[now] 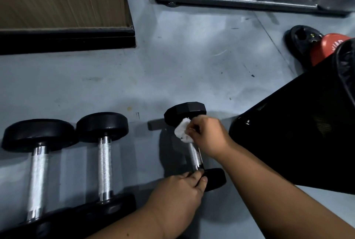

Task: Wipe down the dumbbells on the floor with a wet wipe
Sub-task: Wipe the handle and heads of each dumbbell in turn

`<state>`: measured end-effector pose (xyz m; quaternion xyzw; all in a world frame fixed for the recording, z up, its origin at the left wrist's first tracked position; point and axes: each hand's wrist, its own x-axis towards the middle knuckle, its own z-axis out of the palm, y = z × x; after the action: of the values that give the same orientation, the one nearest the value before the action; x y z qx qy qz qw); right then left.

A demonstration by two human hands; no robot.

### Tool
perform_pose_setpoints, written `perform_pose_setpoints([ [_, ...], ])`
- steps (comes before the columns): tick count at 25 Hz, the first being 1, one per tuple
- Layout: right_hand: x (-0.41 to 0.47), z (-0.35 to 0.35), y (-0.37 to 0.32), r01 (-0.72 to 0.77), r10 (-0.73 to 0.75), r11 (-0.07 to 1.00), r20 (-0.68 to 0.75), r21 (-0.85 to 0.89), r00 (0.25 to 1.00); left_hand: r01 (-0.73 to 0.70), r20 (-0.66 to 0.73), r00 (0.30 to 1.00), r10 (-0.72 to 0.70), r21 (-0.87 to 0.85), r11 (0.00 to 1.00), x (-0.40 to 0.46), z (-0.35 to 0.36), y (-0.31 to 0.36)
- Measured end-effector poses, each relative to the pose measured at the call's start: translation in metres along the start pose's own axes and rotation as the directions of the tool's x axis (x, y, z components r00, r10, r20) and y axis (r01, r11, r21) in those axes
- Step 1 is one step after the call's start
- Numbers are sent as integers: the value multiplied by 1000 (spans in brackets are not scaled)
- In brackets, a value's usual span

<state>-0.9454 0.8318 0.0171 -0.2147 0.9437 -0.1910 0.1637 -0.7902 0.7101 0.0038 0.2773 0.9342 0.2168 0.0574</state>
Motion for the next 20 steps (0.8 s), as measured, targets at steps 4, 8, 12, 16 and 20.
perform_pose_setpoints([
  [4, -17, -5, 6, -26, 26, 1000, 54, -1, 998, 7, 39, 999, -8, 4, 1000, 5, -11, 5],
  [8, -51, -16, 9, -54, 37, 997, 292, 53, 956, 64, 146, 987, -73, 67, 996, 2, -11, 7],
  [12, -20, -13, 3, -46, 44, 999, 102, 18, 994, 130, 170, 977, -132, 23, 991, 15, -27, 16],
  [16, 2, -7, 8, -125, 129, 991, -75, 58, 989, 180, 312, 933, -181, 32, 983, 41, -38, 30],
  [20, -40, -17, 14, -167, 161, 985, 107, 50, 981, 214, 232, 952, -198, -50, 975, 51, -18, 35],
])
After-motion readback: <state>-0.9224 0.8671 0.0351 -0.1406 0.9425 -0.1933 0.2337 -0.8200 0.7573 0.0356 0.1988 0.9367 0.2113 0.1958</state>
